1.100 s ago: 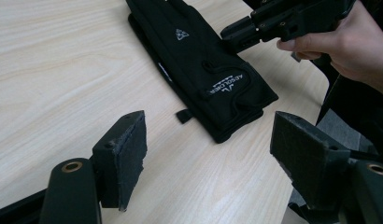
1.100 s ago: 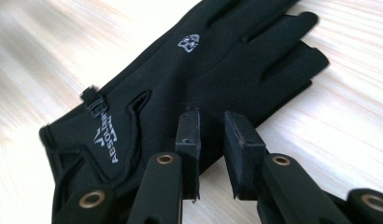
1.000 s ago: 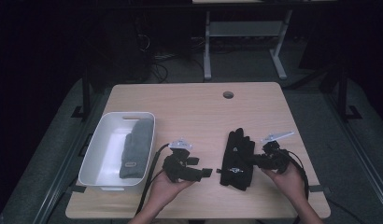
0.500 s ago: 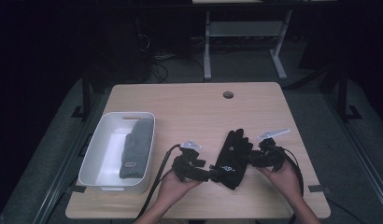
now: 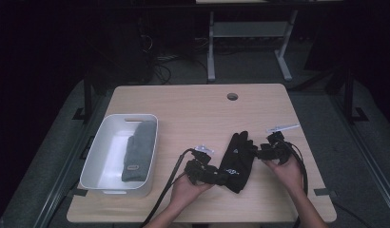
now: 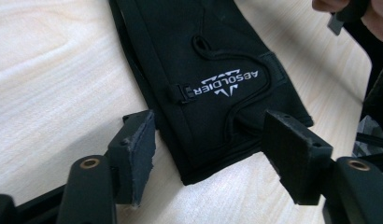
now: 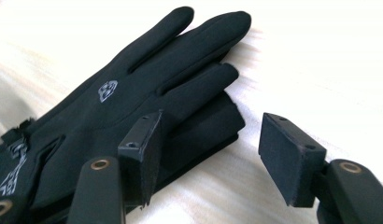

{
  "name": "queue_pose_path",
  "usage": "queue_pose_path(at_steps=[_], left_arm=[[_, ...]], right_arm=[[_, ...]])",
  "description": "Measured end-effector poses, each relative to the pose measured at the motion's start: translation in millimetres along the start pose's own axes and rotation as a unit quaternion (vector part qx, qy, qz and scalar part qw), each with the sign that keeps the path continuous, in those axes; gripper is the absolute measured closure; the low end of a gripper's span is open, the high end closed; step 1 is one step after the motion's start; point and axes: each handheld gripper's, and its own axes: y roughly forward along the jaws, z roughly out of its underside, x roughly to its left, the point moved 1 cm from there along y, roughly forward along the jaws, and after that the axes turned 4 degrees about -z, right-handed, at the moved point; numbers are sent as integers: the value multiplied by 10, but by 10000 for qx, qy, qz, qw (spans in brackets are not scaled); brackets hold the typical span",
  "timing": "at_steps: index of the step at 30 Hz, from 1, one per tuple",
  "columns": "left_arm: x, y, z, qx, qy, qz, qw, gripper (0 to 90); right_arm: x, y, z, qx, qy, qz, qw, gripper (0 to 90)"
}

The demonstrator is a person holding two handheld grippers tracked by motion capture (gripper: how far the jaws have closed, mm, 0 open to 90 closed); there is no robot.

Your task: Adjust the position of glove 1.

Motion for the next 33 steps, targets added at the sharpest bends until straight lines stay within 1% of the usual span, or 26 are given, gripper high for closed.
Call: queue_pose_path(at_steps=[1,2,4,5,6,8,11,13,15,16,17,18,19,20,21,23,26,29,30,33], left_arm=[[-8,21,5,2,-43,16,10000,375],[-14,38,10,41,-30,17,10000,387],[-18,77,20,141,-18,37,9999,404],[-11,95,27,229,5,51,9997,413],[-11,101,32,190,-1,76,9998,424],[-9,104,32,180,17,48,9998,457],[-11,105,22,213,60,-54,9997,522],[-17,111,14,230,109,-138,9996,563],[-18,117,7,249,154,-191,9994,606],[-25,125,1,233,128,-204,9994,629],[-21,129,-4,259,168,-213,9993,645],[-24,135,-11,254,147,-227,9993,664],[-17,136,-15,295,192,-228,9991,684],[-22,148,-17,246,143,-223,9993,702],[-19,151,-20,256,149,-220,9993,722],[-12,156,-25,270,142,-201,9993,743],[-4,163,-30,278,131,-169,9994,771],[4,173,-30,262,112,-117,9995,795],[8,174,-30,278,122,-89,9995,803],[22,175,-32,279,84,-40,9996,816]], right_arm=[[-14,12,-3,-36,10,-10,10000,391],[-27,23,-6,-47,-14,-2,10000,391],[-30,41,-17,-41,47,21,10000,394],[-43,52,-17,-42,2,40,10000,398],[-40,60,-19,-21,70,57,10000,399],[-59,80,-11,9,83,57,9999,405],[-68,112,-6,64,56,55,9999,429],[-64,135,-6,95,16,32,9999,456],[-57,146,-7,104,43,-27,9999,492],[-56,148,-5,116,45,-50,9999,504],[-57,150,-2,127,53,-65,9999,513],[-61,151,1,136,70,-101,9998,536],[-67,151,3,142,63,-161,9997,554],[-69,151,5,138,57,-171,9997,558],[-69,151,5,139,59,-176,9997,575],[-72,158,8,131,43,-258,9996,627],[-84,172,13,98,134,-406,9990,691],[-89,179,16,44,216,-550,9982,777],[-87,180,17,7,296,-586,9978,799],[-81,176,14,-32,297,-596,9978,821]])
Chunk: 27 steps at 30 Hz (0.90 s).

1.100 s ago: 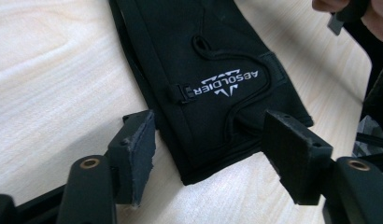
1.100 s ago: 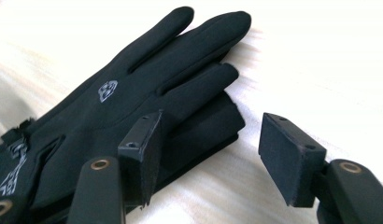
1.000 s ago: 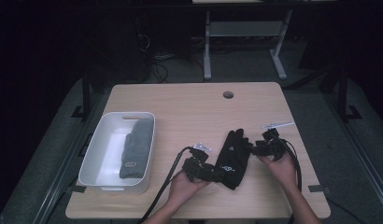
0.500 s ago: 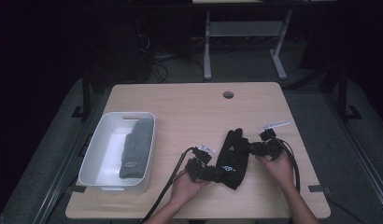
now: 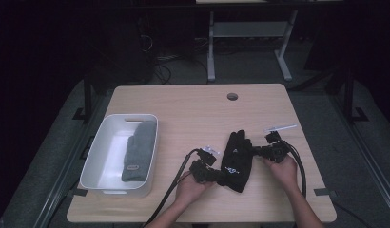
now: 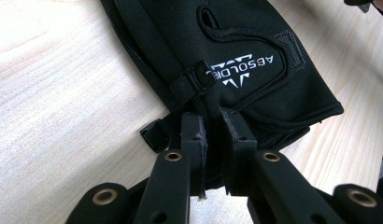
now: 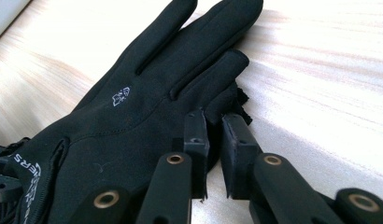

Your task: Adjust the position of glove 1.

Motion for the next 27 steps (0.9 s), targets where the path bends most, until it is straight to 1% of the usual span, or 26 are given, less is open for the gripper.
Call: queue_pose_path(at_steps=[2,6,8,10,16,18,20,21,27], left_arm=[[2,-4,2,-6,16,7,10000,820],[-2,-19,6,-39,2,46,10000,824],[-3,-34,6,-65,2,46,10000,825],[-7,-46,5,-76,27,31,10000,825],[-18,-97,0,-108,25,53,9999,827],[-23,-124,-4,-113,82,46,9999,827],[-35,-150,-10,-138,77,52,9999,827],[-36,-164,-13,-144,104,46,9998,827],[-50,-268,-41,-211,152,31,9997,827]], right_arm=[[16,-11,-6,-3,-75,36,10000,829],[46,-52,-18,-2,-144,59,9999,837],[59,-77,-23,15,-135,56,9999,838],[68,-101,-25,-10,-174,54,9998,838],[104,-168,-30,-58,-159,13,9999,839],[122,-186,-33,-86,-147,9,9999,839],[134,-206,-41,-88,-193,-3,9998,839],[147,-213,-50,-67,-164,-7,9998,839],[252,-289,-154,-164,-299,-10,9994,839]])
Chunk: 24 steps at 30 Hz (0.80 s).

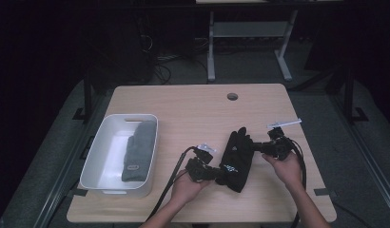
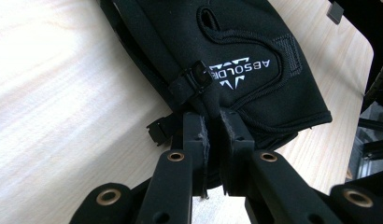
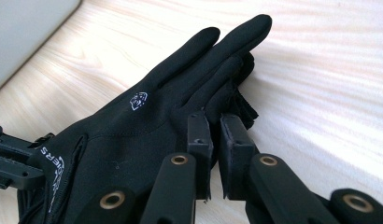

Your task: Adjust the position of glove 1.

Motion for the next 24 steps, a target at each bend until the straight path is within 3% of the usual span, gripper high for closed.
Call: queue_pose_path(at_steps=[24], left_arm=[[65,-641,-74,-377,122,-219,9990,826]], right_arm=[[440,-84,-479,-122,-323,-205,9992,839]])
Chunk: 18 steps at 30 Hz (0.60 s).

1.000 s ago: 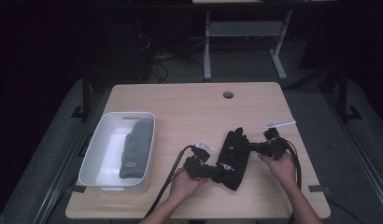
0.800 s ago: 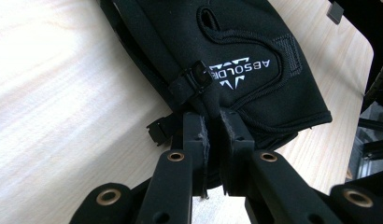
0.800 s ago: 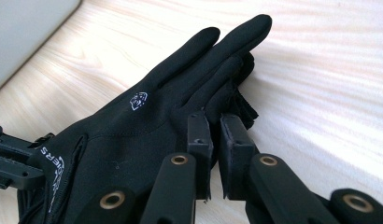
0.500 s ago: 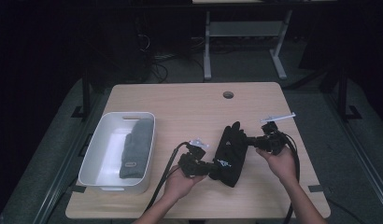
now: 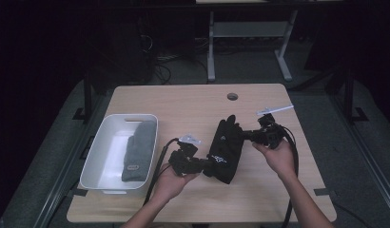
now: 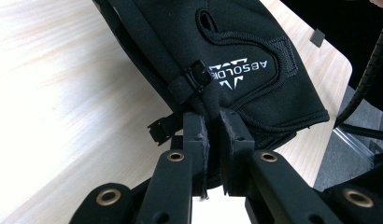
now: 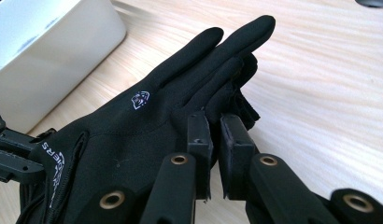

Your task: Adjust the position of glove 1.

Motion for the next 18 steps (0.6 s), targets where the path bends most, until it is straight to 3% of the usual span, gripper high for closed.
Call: queue_pose_path(at_steps=[18], left_arm=[[124,-352,-8,-177,-63,-164,9997,826]], right_arm=[[237,101,-297,-30,-259,-115,9996,838]])
